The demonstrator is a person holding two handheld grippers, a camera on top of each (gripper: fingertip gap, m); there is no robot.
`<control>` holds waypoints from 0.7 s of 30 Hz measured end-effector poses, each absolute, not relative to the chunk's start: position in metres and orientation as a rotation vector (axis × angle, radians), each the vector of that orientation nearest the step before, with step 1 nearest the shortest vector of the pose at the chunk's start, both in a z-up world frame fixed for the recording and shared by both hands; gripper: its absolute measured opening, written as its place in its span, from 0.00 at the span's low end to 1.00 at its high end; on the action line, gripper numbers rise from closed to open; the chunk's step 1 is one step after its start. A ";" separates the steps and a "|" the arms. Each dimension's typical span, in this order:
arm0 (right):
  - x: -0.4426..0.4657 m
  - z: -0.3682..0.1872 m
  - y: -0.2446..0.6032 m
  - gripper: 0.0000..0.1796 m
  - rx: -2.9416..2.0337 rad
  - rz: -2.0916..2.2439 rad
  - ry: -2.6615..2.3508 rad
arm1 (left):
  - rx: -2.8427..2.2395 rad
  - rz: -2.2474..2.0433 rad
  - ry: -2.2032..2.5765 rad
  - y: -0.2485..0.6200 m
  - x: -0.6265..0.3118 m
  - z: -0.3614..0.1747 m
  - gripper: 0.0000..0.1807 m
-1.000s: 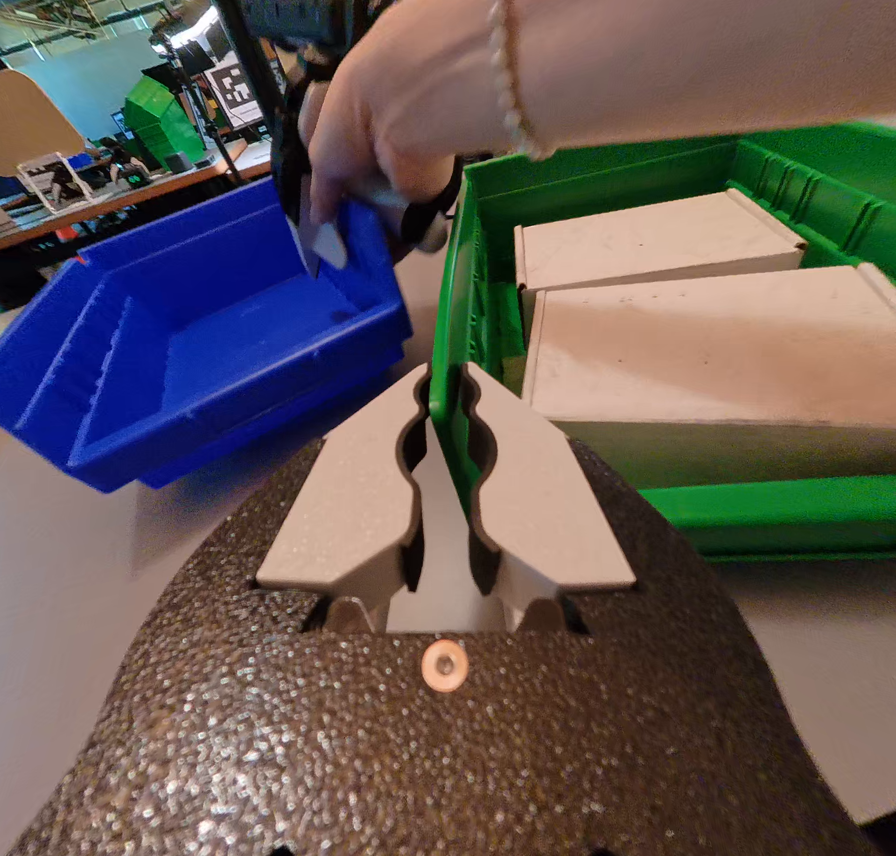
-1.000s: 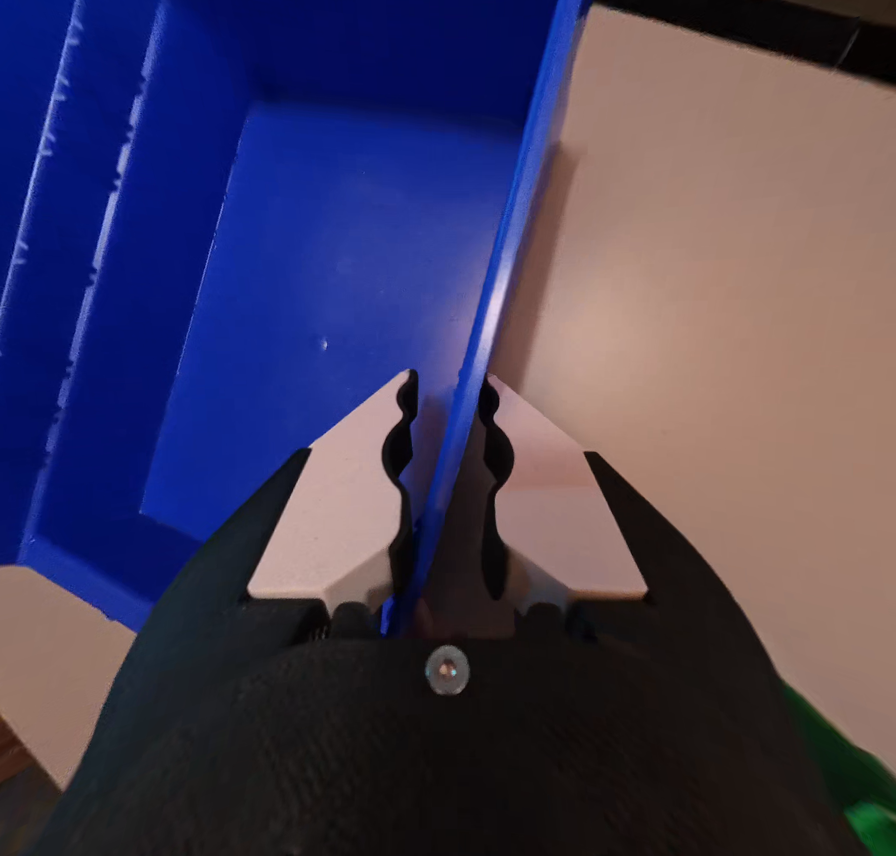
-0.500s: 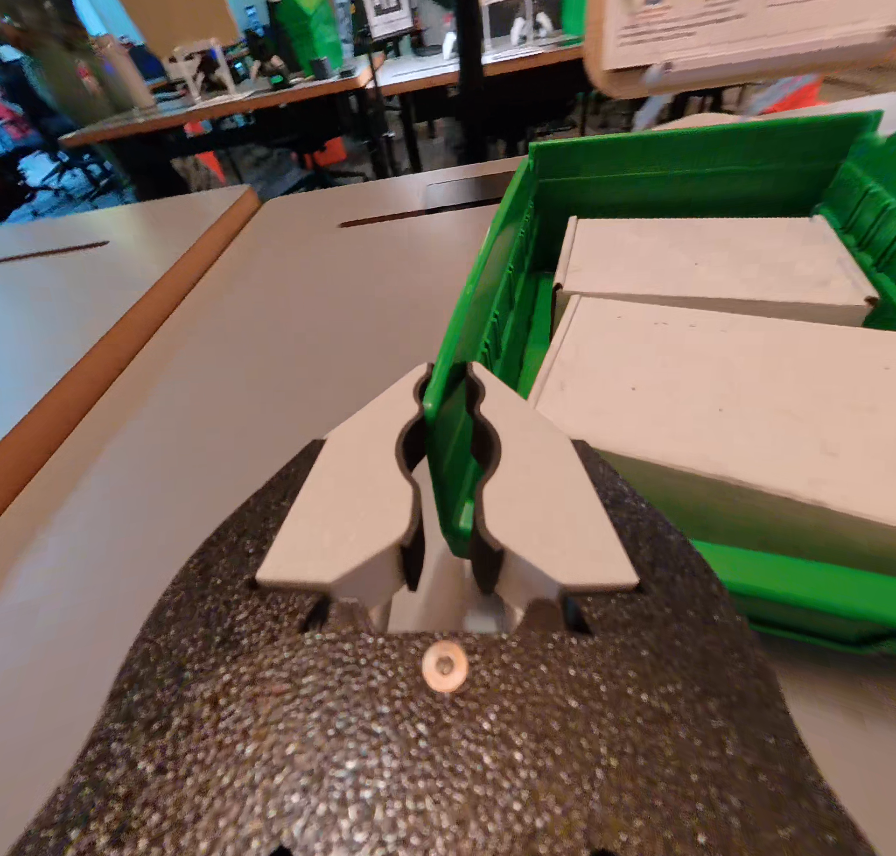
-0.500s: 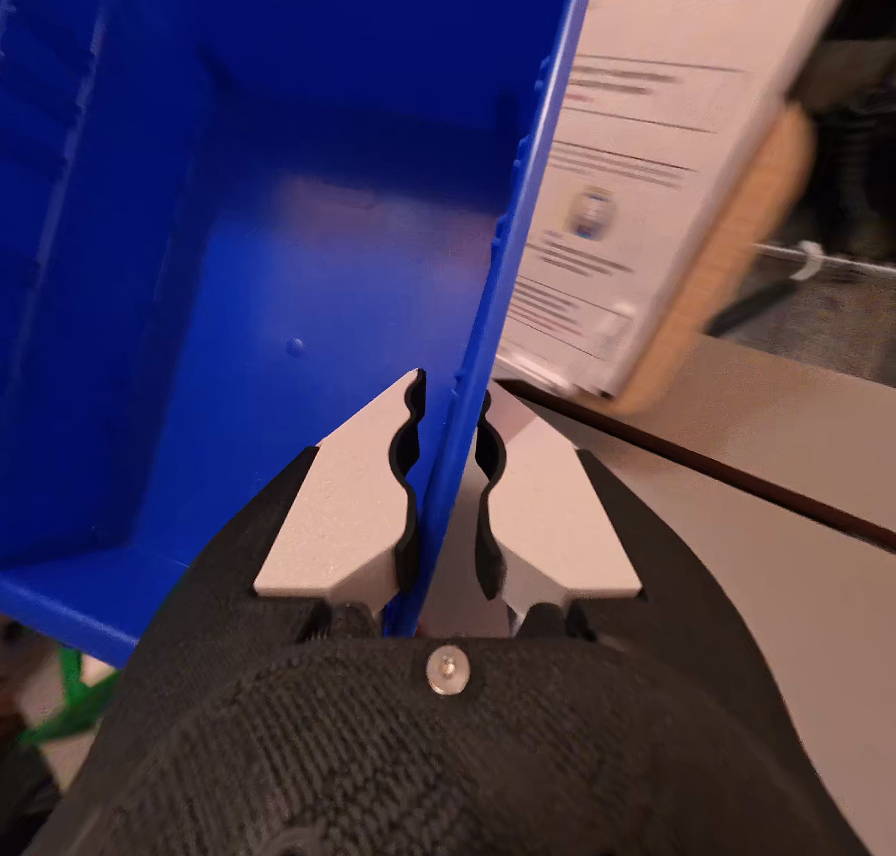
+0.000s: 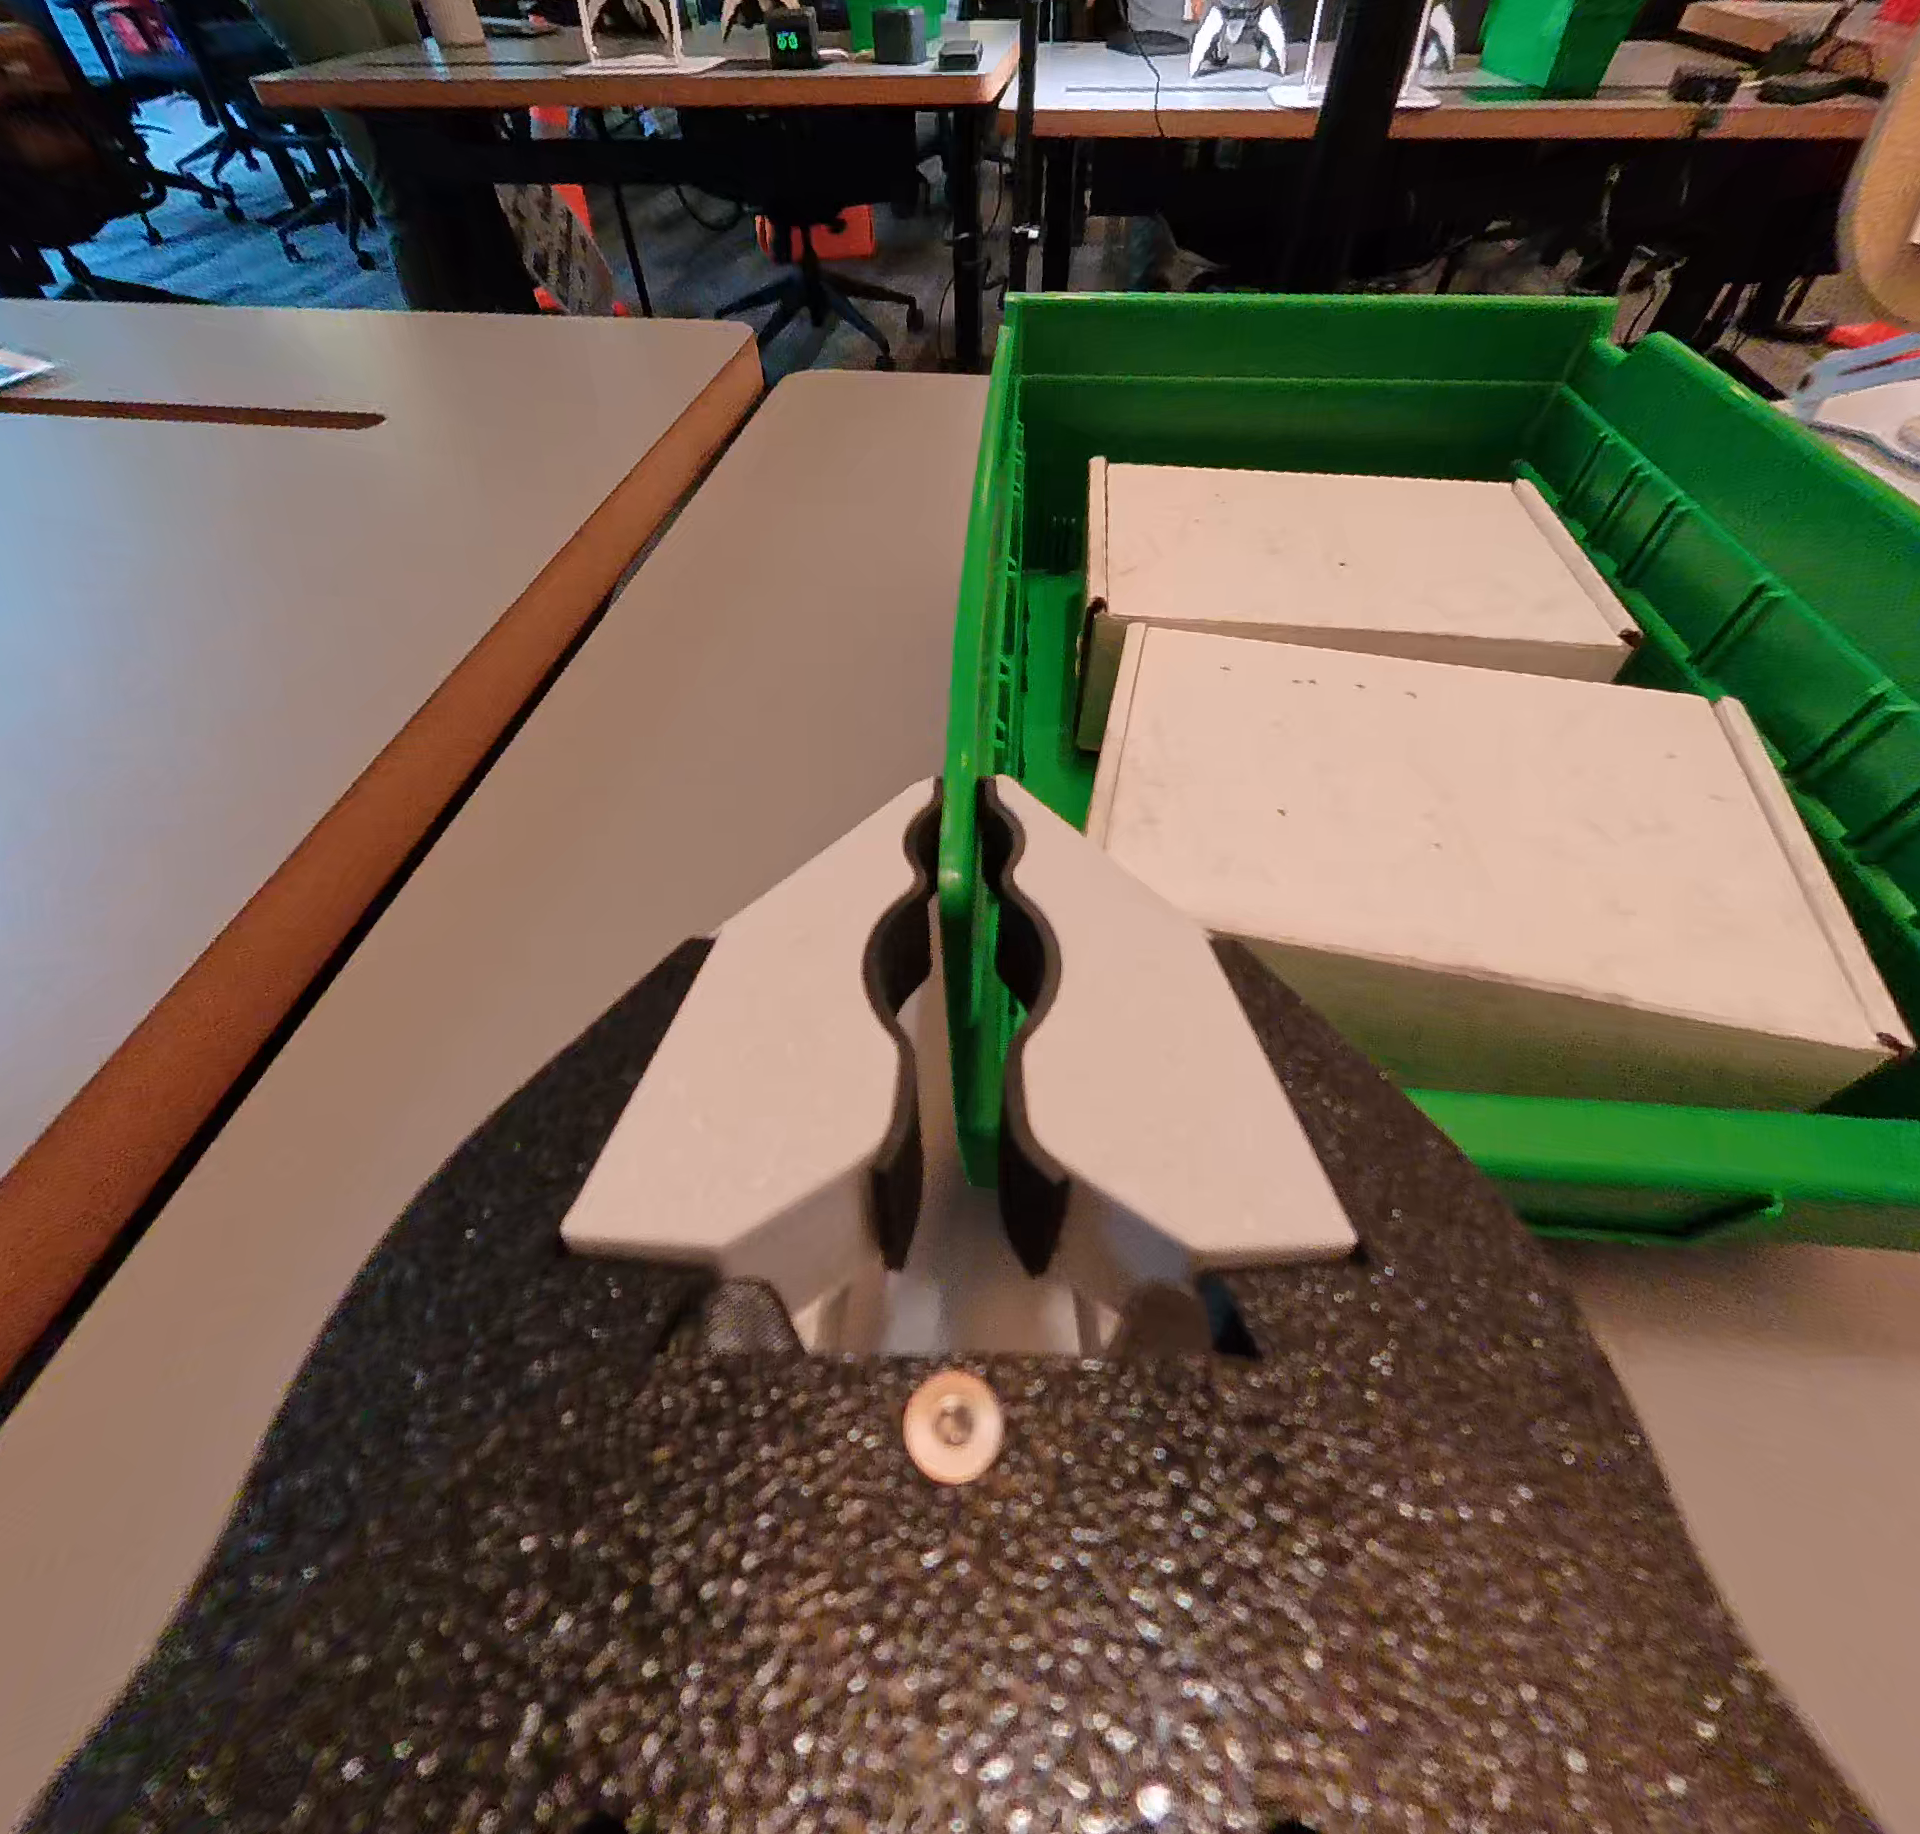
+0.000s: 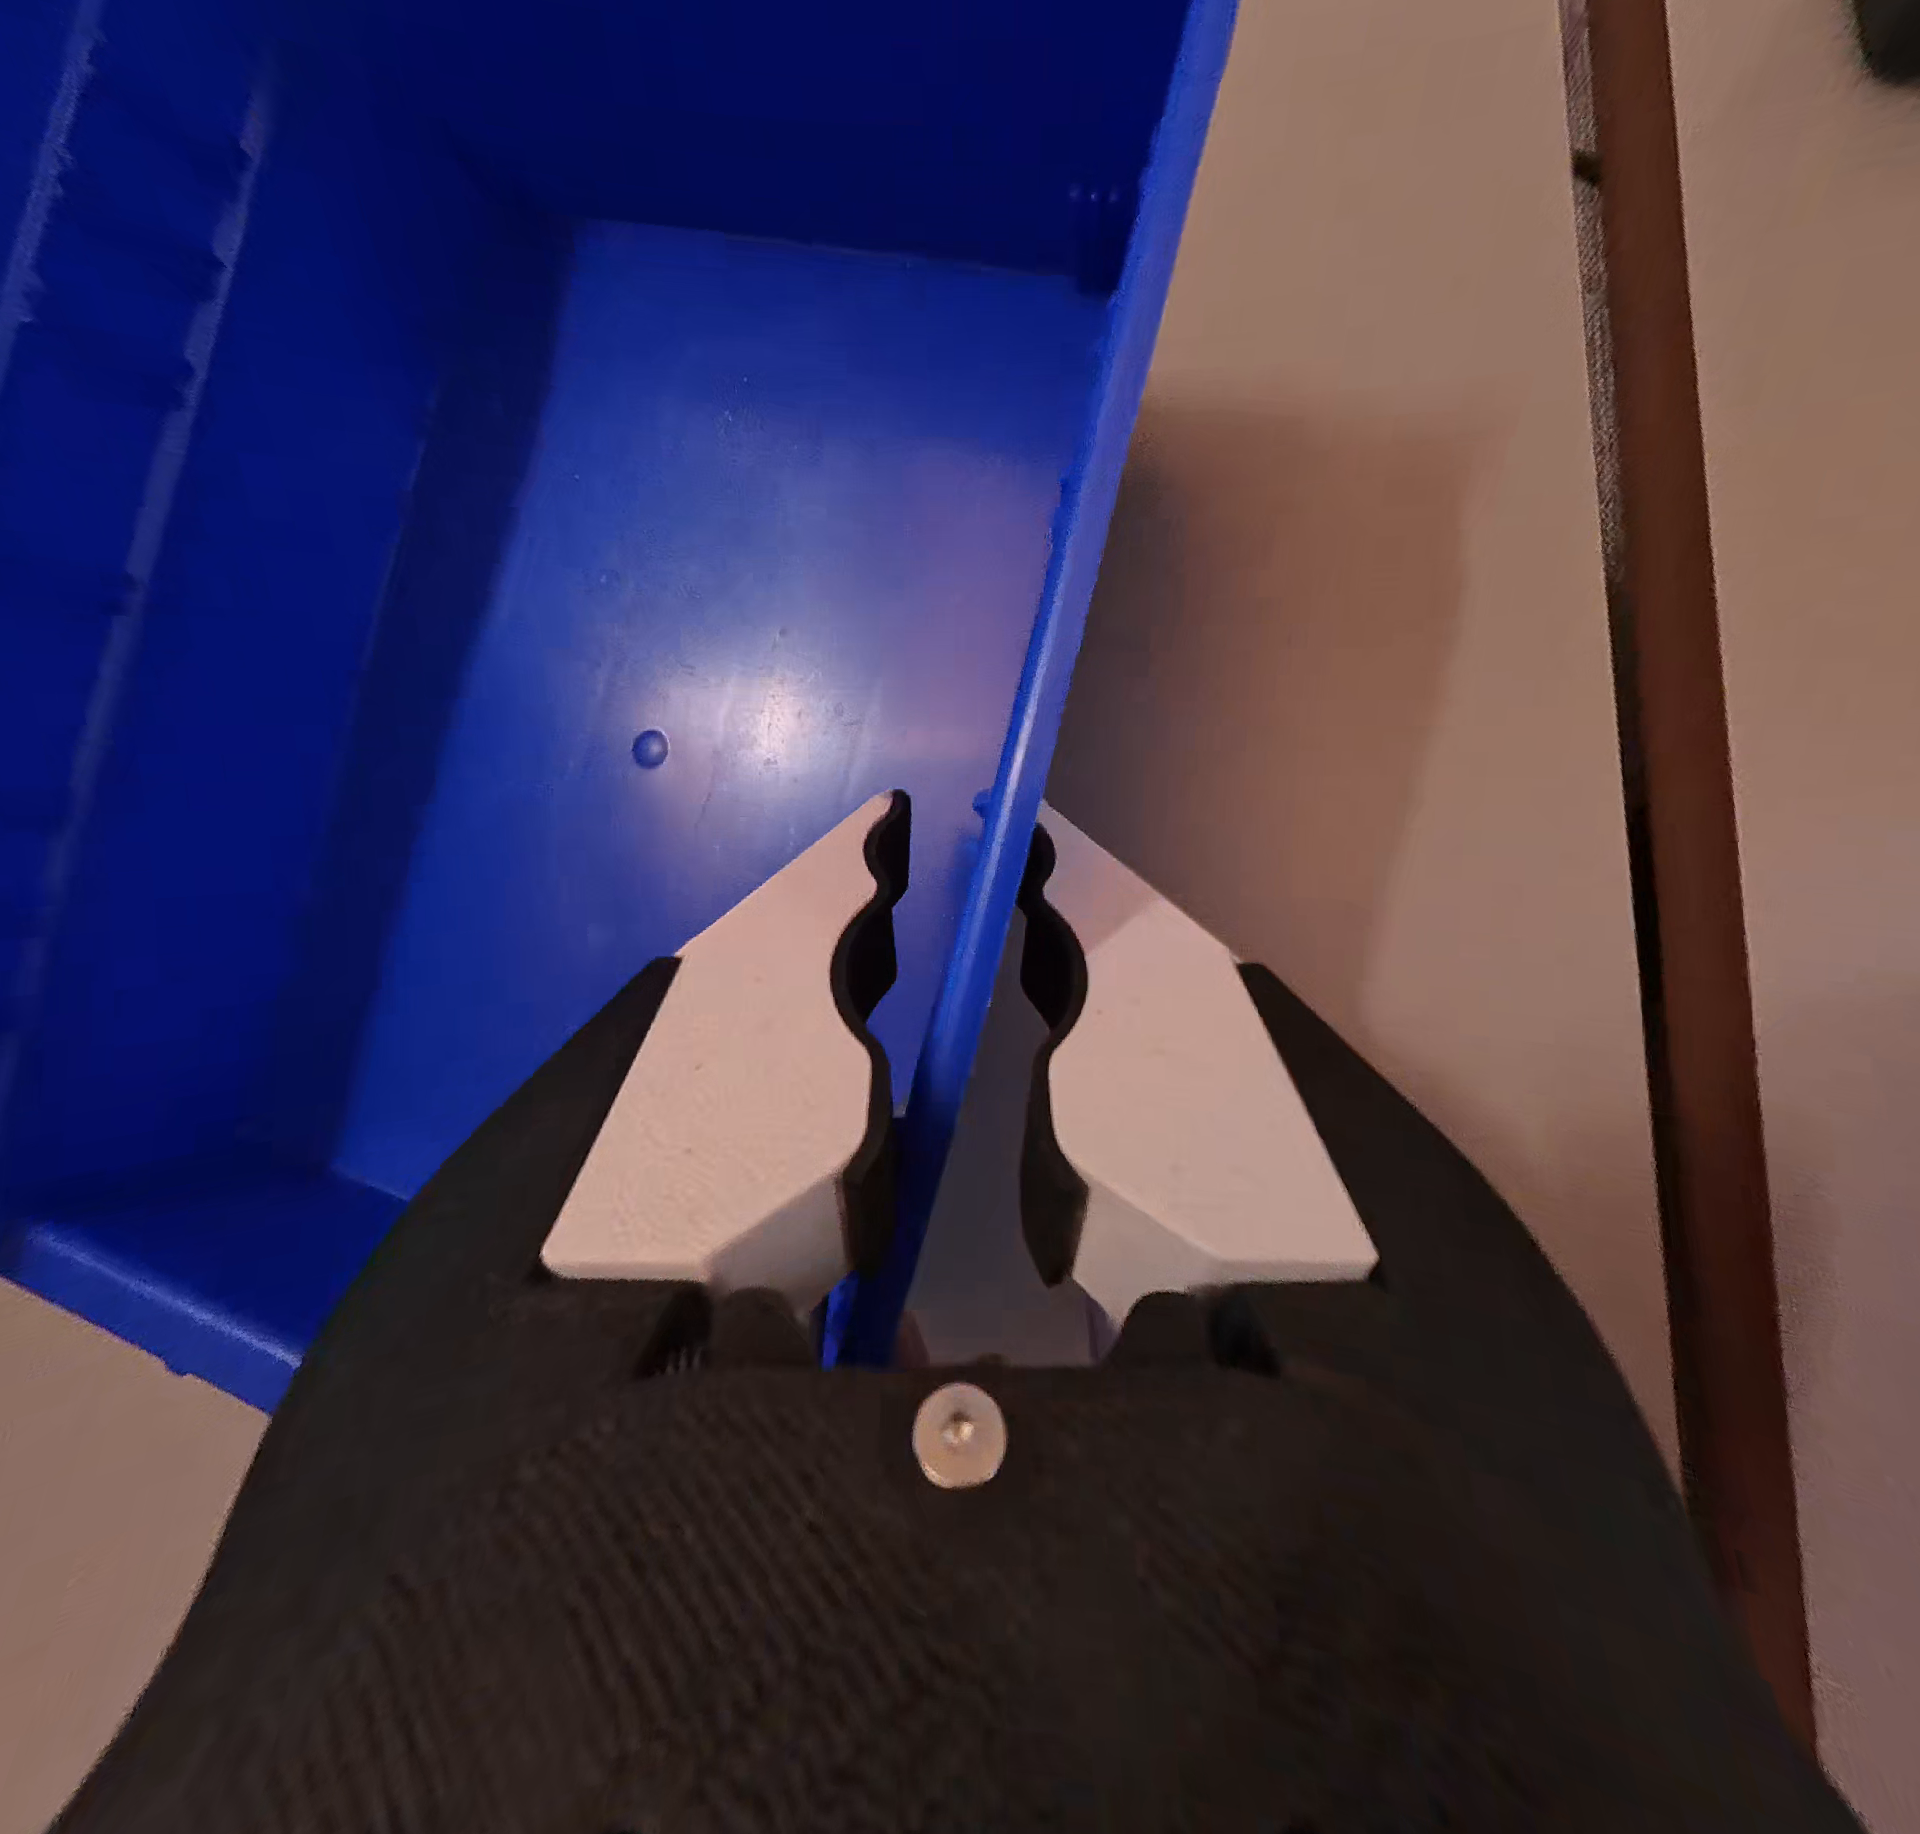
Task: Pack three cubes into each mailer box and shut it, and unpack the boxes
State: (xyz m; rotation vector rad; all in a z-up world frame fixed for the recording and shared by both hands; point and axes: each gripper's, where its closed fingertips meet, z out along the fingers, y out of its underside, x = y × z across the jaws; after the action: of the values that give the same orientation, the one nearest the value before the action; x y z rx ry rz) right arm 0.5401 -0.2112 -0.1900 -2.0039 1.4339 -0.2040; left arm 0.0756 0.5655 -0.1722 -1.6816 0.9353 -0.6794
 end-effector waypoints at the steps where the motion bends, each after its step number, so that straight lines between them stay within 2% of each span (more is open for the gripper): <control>1: 0.543 -0.196 -0.212 0.10 -2.019 -0.195 1.438 | -1.689 -0.681 0.941 0.571 0.081 -0.172 0.01; 10: 0.562 -0.225 -0.185 0.11 -2.150 -0.167 1.328 | -1.696 -0.502 1.146 0.591 0.102 -0.173 0.04; 12: 0.560 -0.223 -0.179 0.16 -2.187 -0.167 1.259 | -1.601 -0.425 1.192 0.594 0.102 -0.150 0.14; 13: 0.558 -0.221 -0.176 0.23 -2.195 -0.156 1.219 | -1.533 -0.411 1.214 0.593 0.104 -0.131 0.21; 15: 0.563 -0.212 -0.183 0.52 -2.195 -0.272 1.207 | -1.394 -0.471 1.355 0.575 0.122 -0.100 0.33; 16: 0.566 -0.205 -0.191 0.60 -2.210 -0.367 1.205 | -1.334 -0.508 1.470 0.561 0.133 -0.092 0.40; 17: 0.567 -0.196 -0.197 0.64 -2.230 -0.453 1.173 | -1.285 -0.520 1.610 0.547 0.144 -0.091 0.48; 19: 0.562 -0.172 -0.202 0.67 -2.255 -0.611 1.094 | -1.197 -0.453 1.909 0.526 0.160 -0.103 0.62; 21: 0.546 -0.148 -0.195 0.67 -2.244 -0.688 1.001 | -1.048 -0.316 2.161 0.515 0.171 -0.122 0.66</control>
State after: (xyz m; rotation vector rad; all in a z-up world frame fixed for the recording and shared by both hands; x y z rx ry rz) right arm 0.5458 -0.1954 -0.1478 -2.2445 1.0013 -0.6878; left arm 0.1706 0.5148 -0.1223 -1.0476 2.1611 -0.3162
